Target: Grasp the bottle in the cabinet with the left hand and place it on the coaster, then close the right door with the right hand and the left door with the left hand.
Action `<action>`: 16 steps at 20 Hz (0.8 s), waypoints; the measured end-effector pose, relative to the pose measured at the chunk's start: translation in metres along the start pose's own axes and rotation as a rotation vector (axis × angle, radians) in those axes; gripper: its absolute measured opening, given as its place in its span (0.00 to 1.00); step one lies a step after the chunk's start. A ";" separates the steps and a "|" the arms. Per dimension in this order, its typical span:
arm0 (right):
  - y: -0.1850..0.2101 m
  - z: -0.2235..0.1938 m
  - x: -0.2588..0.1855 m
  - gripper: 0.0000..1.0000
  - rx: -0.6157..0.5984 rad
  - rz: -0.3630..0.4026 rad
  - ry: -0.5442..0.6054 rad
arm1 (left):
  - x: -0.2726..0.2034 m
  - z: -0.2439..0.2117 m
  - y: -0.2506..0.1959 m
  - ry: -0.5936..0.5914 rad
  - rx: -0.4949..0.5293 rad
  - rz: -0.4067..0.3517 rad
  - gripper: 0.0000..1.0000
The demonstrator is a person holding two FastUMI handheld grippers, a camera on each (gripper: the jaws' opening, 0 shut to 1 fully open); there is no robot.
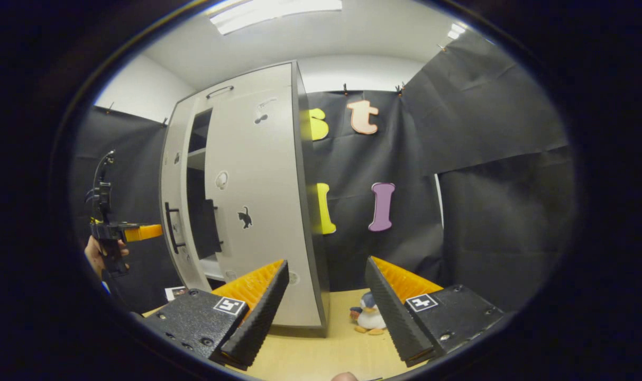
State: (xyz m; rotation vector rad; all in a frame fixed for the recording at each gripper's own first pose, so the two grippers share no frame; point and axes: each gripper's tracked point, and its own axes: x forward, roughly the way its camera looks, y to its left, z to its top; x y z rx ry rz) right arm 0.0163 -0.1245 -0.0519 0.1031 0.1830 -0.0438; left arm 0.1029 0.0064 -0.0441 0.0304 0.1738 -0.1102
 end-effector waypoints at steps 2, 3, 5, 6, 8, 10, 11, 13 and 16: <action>0.009 0.013 0.000 0.95 -0.006 0.012 -0.027 | -0.010 0.013 0.002 -0.027 0.001 0.011 0.96; 0.015 0.020 0.001 0.96 -0.008 0.026 -0.042 | -0.015 0.020 0.003 -0.042 0.001 0.015 0.96; 0.026 0.034 0.000 0.96 -0.015 0.050 -0.076 | -0.026 0.034 0.005 -0.073 0.000 0.018 0.92; 0.032 0.041 -0.001 0.96 -0.024 0.063 -0.089 | -0.033 0.042 0.007 -0.090 0.002 0.024 0.96; 0.042 0.051 -0.001 0.96 -0.051 0.079 -0.118 | -0.047 0.054 0.014 -0.123 0.002 0.049 0.94; 0.052 0.061 -0.003 0.96 -0.068 0.088 -0.159 | -0.063 0.063 0.020 -0.156 -0.005 0.085 0.97; 0.055 0.067 -0.003 0.92 -0.071 0.086 -0.179 | -0.071 0.069 0.024 -0.173 -0.005 0.102 0.97; 0.066 0.069 -0.001 0.96 -0.070 0.102 -0.184 | -0.080 0.072 0.033 -0.183 -0.016 0.122 0.97; 0.081 0.080 -0.001 0.96 -0.070 0.131 -0.202 | -0.093 0.079 0.051 -0.205 -0.068 0.169 0.93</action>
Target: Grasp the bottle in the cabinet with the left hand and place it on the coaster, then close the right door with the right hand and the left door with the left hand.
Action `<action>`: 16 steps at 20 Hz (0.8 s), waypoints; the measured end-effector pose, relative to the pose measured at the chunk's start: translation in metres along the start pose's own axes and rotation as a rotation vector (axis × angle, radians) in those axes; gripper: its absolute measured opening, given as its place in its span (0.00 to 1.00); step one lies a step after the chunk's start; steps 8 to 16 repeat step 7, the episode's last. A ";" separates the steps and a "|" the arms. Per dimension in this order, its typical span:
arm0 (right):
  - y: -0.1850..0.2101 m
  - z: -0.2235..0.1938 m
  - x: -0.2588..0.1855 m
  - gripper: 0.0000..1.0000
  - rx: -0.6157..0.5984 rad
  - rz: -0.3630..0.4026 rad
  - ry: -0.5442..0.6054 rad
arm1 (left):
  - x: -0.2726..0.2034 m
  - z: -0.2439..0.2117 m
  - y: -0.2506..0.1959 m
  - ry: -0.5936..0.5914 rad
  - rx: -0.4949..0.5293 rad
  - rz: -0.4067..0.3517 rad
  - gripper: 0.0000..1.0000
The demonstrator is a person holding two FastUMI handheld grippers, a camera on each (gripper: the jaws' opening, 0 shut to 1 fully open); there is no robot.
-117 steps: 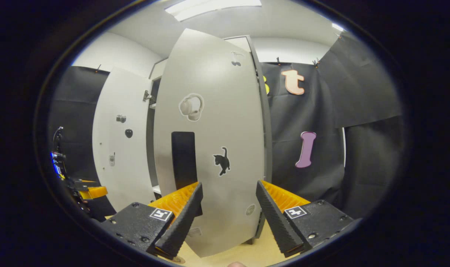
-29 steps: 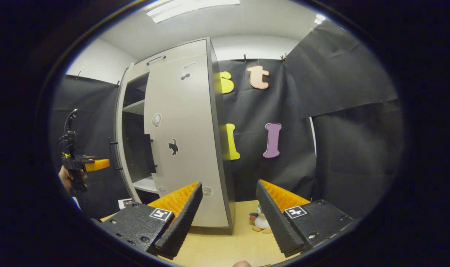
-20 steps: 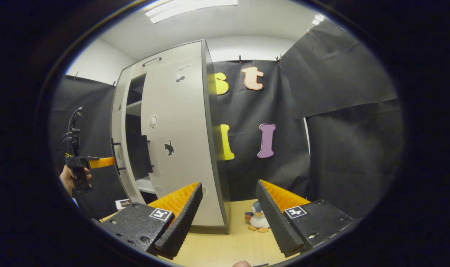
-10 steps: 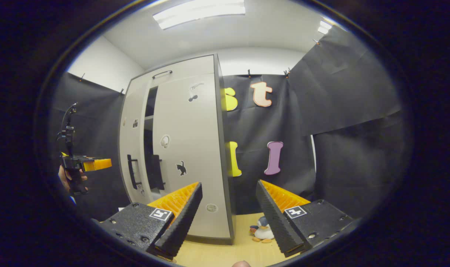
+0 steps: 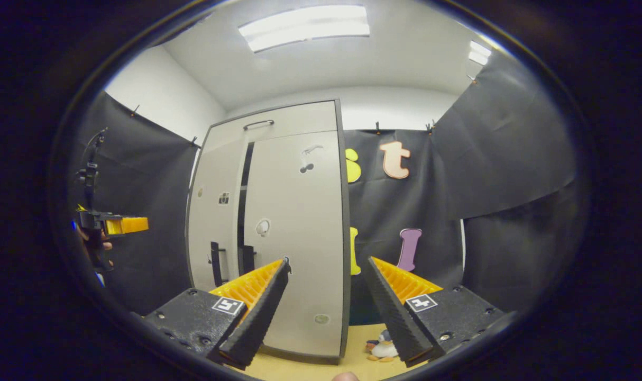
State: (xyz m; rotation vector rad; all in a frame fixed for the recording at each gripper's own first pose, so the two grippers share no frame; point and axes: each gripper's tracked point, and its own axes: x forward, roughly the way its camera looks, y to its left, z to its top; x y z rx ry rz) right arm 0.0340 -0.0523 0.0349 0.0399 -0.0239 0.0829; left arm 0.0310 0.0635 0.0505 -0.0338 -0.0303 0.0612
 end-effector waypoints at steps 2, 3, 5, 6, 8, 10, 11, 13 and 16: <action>0.003 0.001 0.005 0.92 -0.007 -0.009 -0.006 | 0.000 -0.002 0.008 0.013 -0.041 -0.002 0.95; 0.005 -0.005 0.007 0.97 -0.005 -0.013 0.010 | 0.002 -0.002 0.011 0.015 -0.047 0.001 0.92; 0.011 -0.010 0.010 0.93 0.001 -0.009 0.034 | 0.004 0.002 0.012 0.010 -0.028 0.021 0.96; 0.013 -0.008 0.010 0.97 -0.003 -0.009 0.036 | 0.003 0.004 0.013 0.006 -0.012 0.030 0.96; 0.014 -0.006 0.010 0.97 -0.007 -0.009 0.030 | 0.001 0.007 0.015 0.000 0.004 0.032 0.96; 0.014 -0.006 0.010 0.97 -0.007 -0.009 0.030 | 0.001 0.007 0.015 0.000 0.004 0.032 0.96; 0.014 -0.006 0.010 0.97 -0.007 -0.009 0.030 | 0.001 0.007 0.015 0.000 0.004 0.032 0.96; 0.014 -0.006 0.010 0.97 -0.007 -0.009 0.030 | 0.001 0.007 0.015 0.000 0.004 0.032 0.96; 0.014 -0.006 0.010 0.97 -0.007 -0.009 0.030 | 0.001 0.007 0.015 0.000 0.004 0.032 0.96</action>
